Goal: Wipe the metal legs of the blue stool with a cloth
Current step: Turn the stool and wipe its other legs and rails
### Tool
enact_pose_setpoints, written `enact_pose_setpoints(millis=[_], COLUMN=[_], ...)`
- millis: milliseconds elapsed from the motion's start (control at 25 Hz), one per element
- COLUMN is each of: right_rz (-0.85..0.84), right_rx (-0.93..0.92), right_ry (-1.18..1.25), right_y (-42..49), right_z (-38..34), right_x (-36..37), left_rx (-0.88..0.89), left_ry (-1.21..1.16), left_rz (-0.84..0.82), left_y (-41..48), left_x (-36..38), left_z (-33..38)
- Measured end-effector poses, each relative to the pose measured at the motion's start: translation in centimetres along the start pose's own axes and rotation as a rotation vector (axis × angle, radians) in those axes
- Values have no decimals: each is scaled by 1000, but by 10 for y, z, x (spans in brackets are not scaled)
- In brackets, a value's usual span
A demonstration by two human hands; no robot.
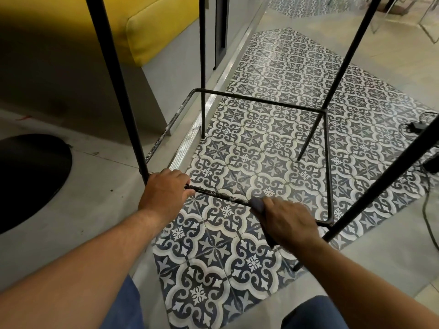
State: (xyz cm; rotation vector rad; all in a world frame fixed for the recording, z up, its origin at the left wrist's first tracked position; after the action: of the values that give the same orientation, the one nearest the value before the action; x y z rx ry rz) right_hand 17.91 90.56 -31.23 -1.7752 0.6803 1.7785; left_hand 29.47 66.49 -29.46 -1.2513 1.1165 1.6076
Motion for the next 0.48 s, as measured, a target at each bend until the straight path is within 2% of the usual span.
enact_pose_setpoints(millis=[240,400,480], right_rz=[123,-129,-185], right_rx=[-220,24,36], right_ry=[-18,144,123], right_y=[-26,1,22], right_z=[14,4,-20], right_x=[10,-2,-1], left_rx=[-1,-18,-17], left_ry=[5,-12,-20], left_rz=[-4,2,3], left_y=[-1,-1,-1], left_x=[0,0,0], left_z=[1,2,1])
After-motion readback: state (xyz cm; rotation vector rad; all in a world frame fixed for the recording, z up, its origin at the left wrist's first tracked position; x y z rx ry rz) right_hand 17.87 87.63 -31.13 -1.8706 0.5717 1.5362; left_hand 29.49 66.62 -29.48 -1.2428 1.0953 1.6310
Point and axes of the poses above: each hand's wrist, its own y-axis towards the middle knuckle, its own x-axis out of the palm, z = x × y, the point moved 3 cm from there along y, towards the middle knuckle, and after that the axes turned 6 degrees about x, right-handed, at the moved point
